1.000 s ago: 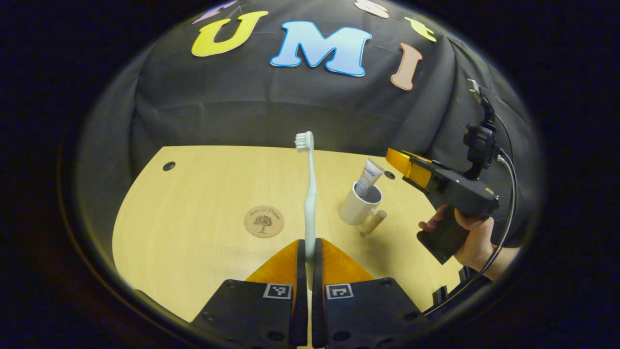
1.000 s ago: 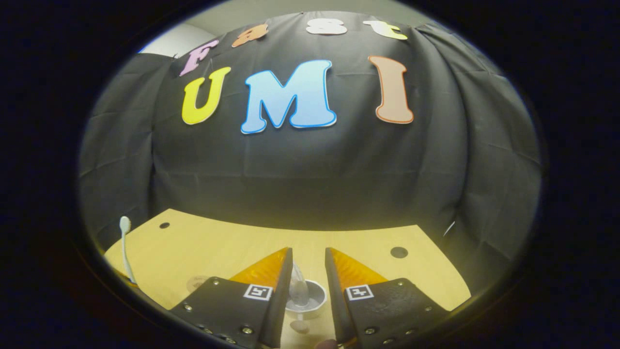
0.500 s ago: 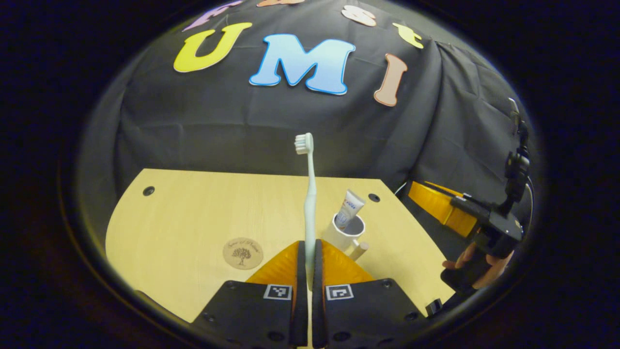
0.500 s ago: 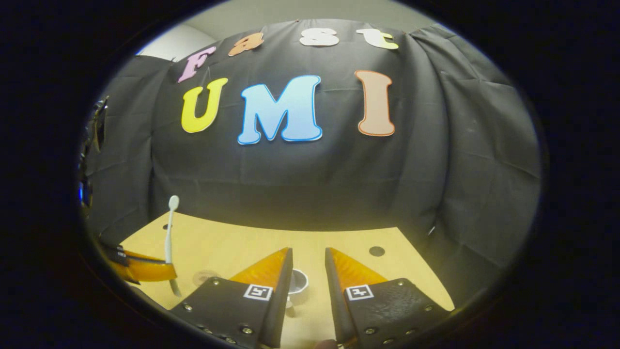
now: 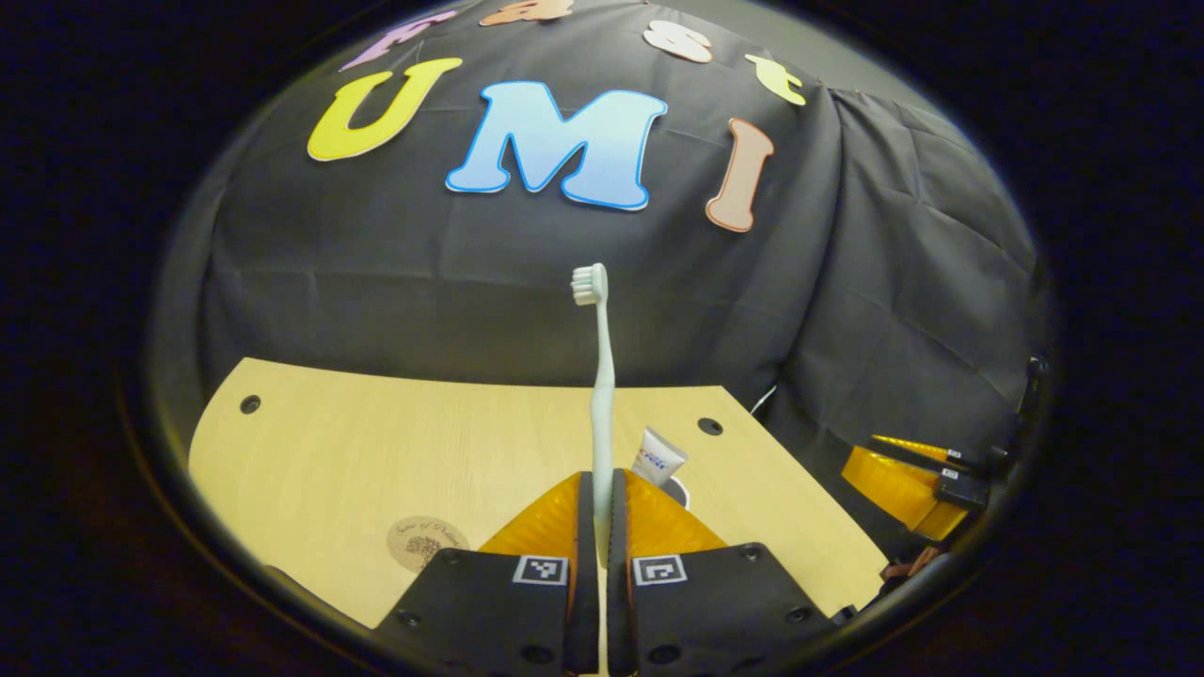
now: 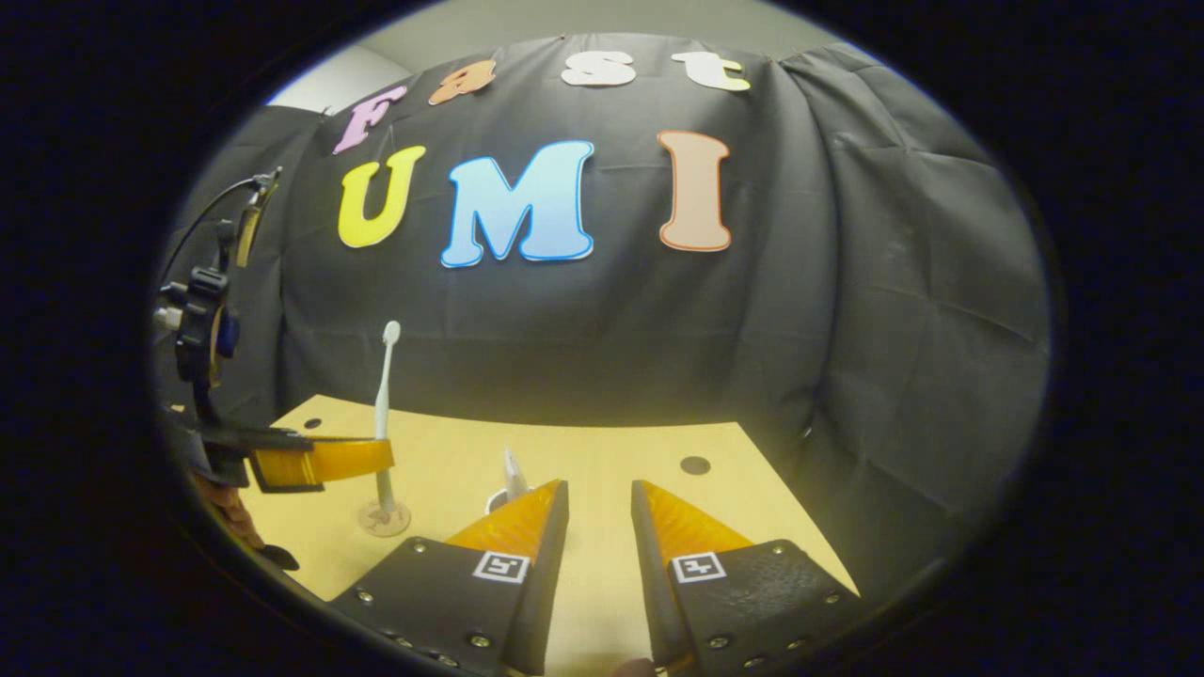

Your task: Put the toothbrush and toothpaste on the desktop into the cup, then pick up the cup and place it on the coaster on the desktop.

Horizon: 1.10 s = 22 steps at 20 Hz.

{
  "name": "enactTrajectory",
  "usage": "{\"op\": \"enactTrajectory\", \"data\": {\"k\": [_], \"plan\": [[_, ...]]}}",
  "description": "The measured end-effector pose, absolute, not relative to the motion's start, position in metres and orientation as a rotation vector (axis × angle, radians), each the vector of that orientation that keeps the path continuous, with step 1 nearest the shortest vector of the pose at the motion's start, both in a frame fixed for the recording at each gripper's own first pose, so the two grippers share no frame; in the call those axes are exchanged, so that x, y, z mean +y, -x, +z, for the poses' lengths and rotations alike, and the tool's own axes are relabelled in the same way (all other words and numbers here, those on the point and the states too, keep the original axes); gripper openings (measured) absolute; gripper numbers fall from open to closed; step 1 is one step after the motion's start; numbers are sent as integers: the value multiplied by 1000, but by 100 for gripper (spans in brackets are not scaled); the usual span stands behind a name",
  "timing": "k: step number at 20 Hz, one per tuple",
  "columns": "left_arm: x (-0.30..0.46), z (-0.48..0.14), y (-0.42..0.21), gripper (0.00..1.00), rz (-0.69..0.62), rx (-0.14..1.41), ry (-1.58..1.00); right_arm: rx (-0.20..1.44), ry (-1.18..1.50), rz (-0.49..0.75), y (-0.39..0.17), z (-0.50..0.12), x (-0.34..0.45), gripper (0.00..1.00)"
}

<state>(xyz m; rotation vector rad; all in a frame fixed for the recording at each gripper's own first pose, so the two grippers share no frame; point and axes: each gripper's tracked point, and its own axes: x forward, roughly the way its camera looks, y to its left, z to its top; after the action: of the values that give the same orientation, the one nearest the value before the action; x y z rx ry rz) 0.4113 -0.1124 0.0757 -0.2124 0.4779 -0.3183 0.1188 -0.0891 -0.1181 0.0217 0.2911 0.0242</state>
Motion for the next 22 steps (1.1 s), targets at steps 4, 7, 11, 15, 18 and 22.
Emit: {"op": "enactTrajectory", "data": {"k": [4, 7, 11, 15, 18, 22], "plan": [[-125, 67, -431, 11, -321, 457, 237, 310, -26, 9, -107, -128, -100, 39], [-136, 59, -442, 11, -323, 448, 257, 321, -30, 7, -100, -133, -104, 41], [-153, 55, -454, 11, -336, 427, 269, 330, -37, 2, -94, -138, -109, 40], [-167, 48, -466, 11, -342, 415, 279, 355, -38, -5, -88, -149, -115, 42], [-169, 40, -472, 11, -334, 407, 282, 366, -44, -11, -90, -155, -117, 42], [-175, 33, -480, 11, -327, 400, 289, 377, -44, -16, -89, -161, -120, 42]]}}
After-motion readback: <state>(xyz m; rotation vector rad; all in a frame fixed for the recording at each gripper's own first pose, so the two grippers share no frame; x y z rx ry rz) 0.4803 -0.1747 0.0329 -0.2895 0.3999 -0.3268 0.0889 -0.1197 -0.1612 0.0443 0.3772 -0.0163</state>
